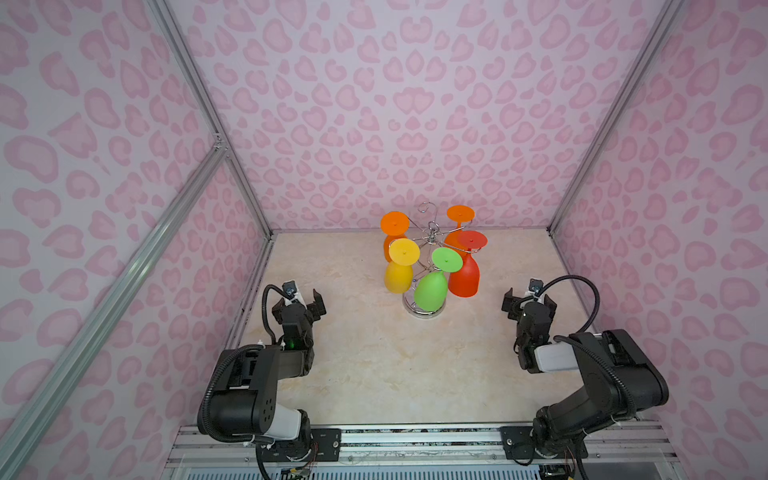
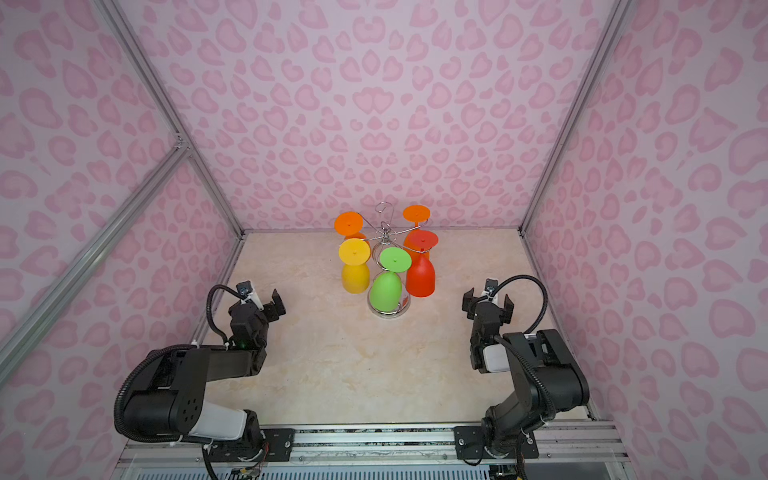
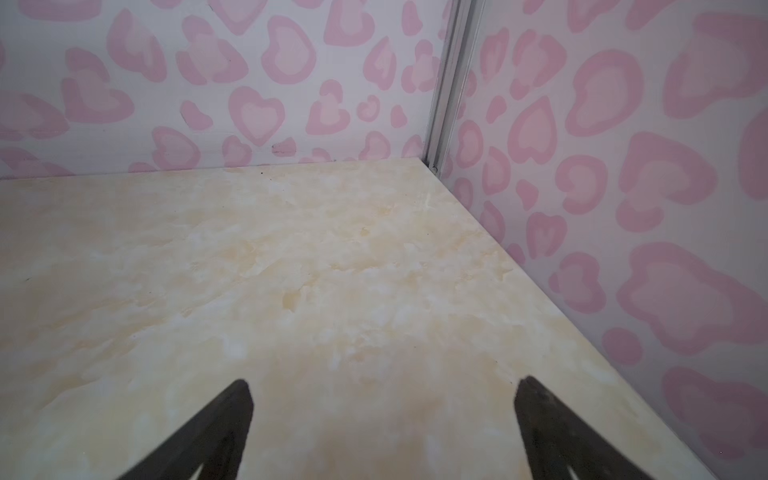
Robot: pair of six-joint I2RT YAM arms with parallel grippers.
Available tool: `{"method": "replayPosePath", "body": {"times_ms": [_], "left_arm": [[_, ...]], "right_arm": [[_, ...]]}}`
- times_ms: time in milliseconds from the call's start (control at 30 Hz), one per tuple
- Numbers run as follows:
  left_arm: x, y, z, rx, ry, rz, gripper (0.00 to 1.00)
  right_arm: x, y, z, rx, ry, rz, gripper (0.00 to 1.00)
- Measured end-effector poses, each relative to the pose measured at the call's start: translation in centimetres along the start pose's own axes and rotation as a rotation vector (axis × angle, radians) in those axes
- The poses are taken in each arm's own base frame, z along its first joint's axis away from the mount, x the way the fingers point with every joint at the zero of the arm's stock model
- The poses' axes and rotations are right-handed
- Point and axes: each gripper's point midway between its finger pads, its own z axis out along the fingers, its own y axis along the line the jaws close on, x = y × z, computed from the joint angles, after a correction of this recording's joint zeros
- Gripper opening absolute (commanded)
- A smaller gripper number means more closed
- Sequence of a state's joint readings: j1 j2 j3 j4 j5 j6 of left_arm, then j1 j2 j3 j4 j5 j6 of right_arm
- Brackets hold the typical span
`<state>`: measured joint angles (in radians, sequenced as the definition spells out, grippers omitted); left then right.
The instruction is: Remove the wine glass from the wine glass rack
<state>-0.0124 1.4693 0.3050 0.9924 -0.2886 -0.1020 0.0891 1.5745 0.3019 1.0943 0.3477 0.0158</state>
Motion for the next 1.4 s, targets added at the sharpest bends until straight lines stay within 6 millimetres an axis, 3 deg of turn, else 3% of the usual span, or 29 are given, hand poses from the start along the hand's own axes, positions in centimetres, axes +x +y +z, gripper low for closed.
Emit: {"method": "replayPosePath", "body": {"times_ms": [1400], "left_arm": [[0.0, 0.07, 0.01, -0.002, 0.0, 0.0, 0.97]], "right_arm": [[-0.05, -0.24, 0.22, -0.008, 0.001, 0.013, 0.99]]}}
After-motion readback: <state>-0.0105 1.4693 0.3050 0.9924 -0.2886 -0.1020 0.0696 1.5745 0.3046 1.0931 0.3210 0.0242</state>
